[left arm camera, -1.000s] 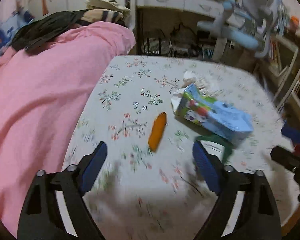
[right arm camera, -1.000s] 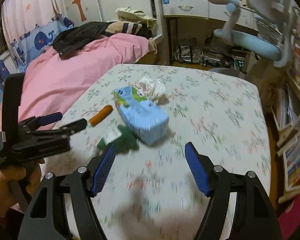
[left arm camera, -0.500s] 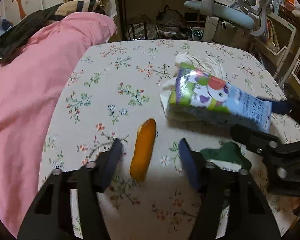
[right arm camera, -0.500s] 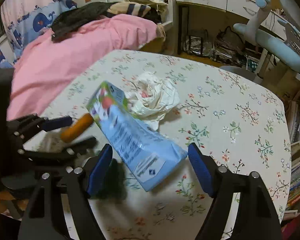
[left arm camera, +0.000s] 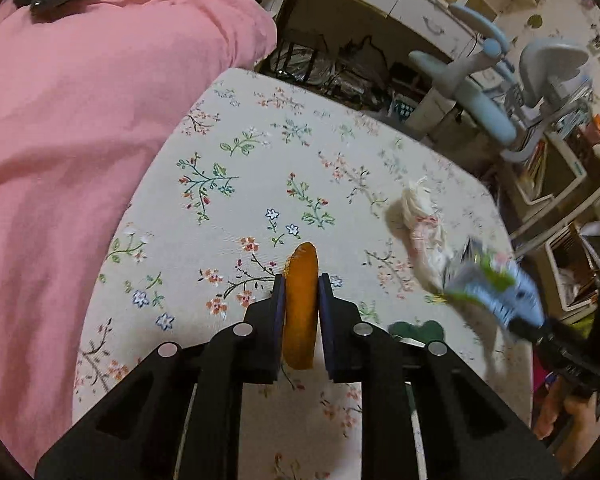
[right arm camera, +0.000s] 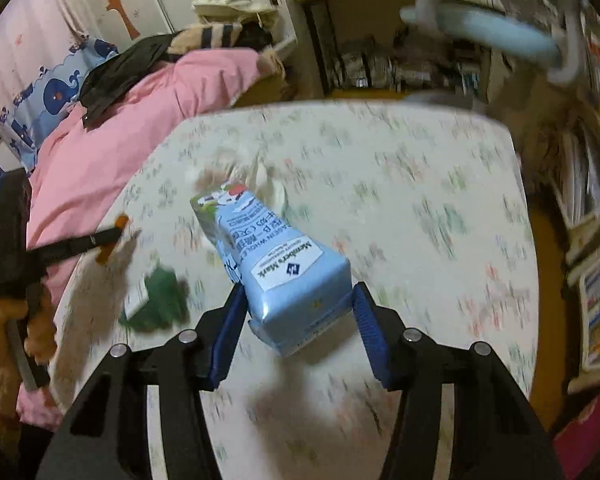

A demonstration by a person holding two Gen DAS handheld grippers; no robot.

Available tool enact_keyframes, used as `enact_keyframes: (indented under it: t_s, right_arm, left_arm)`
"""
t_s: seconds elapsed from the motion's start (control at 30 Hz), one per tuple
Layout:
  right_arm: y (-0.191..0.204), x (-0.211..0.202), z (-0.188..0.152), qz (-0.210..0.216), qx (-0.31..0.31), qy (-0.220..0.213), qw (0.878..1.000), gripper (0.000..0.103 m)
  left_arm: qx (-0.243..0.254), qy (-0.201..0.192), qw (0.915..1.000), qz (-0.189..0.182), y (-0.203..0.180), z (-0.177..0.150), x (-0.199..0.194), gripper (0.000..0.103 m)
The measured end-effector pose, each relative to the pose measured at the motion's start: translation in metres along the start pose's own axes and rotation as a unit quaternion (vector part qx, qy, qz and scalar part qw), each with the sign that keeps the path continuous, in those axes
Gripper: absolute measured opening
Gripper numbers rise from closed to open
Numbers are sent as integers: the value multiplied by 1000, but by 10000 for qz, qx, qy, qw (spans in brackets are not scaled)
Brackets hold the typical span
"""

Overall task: Collect trash
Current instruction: 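Grasp the blue milk carton with the right tool while the left tool grasps an orange dough stick, then lift the carton and dough stick off the table with both tools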

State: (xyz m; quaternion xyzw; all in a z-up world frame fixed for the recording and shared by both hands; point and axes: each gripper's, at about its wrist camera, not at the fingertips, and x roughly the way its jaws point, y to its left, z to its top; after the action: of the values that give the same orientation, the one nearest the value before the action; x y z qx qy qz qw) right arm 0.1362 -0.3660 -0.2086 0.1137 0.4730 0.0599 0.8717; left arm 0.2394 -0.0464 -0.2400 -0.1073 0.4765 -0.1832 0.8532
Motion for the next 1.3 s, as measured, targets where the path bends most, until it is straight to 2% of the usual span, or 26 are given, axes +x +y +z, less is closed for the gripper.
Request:
enact_keyframes:
  t_s: [0.07, 0.1, 0.13, 0.23, 0.3, 0.37, 0.47, 0.67, 0.87, 1.0, 1.07, 1.1, 1.13, 1.27, 1.3]
  right_arm:
    - [-4, -1, -7, 167, -21, 218, 9996, 54]
    - [-3, -3, -10, 183, -93, 206, 9996, 57]
    - [-3, -4, -10, 158, -117, 163, 9997, 68]
    - [2, -7, -9, 96, -163, -81, 9998, 74]
    - [8, -4, -8, 8, -262, -188, 9995, 75]
    - [22, 1, -8, -357, -616, -250, 9972, 75]
    - [35, 9, -9, -552, -987, -294, 9932, 75]
    - [49, 14, -11, -658, -1301, -412, 9885, 75]
    - [51, 17, -10, -697, -1292, -432, 9882, 75]
    - [49, 19, -9, -693, -1223, -395, 9893, 61]
    - [48, 20, -7, -702, -1194, -350, 9897, 50]
    - [48, 21, -6, -716, -1158, -316, 9902, 39]
    - [46, 22, -6, -715, -1118, -290, 9907, 33]
    - [39, 18, -6, -410, -754, -278, 9959, 33]
    - [37, 15, -7, -226, -577, -278, 9977, 33]
  left_arm:
    - [44, -18, 10000, -41, -2, -2, -6, 15]
    - [82, -27, 9999, -54, -4, -4, -9, 15]
    - [110, -36, 9999, -70, -6, -6, -12, 15]
    - [285, -56, 9995, -108, -17, -10, -20, 15]
    - [447, -69, 9990, -70, -25, -13, -24, 15]
    - [706, -87, 9974, 87, -36, -17, -26, 16]
    - [1074, -115, 9937, 311, -51, -23, -27, 16]
    - [1524, -265, 9862, 584, -71, -30, -34, 16]
    - [1765, -429, 9802, 782, -81, -31, -39, 16]
    - [1867, -519, 9773, 858, -86, -31, -43, 16]
    - [1927, -556, 9755, 902, -88, -32, -45, 16]
    - [1963, -575, 9746, 911, -89, -32, -45, 16]
    - [1974, -586, 9743, 916, -89, -33, -46, 16]
    - [2037, -642, 9726, 913, -91, -37, -50, 16]
    - [2034, -649, 9730, 878, -91, -38, -52, 16]
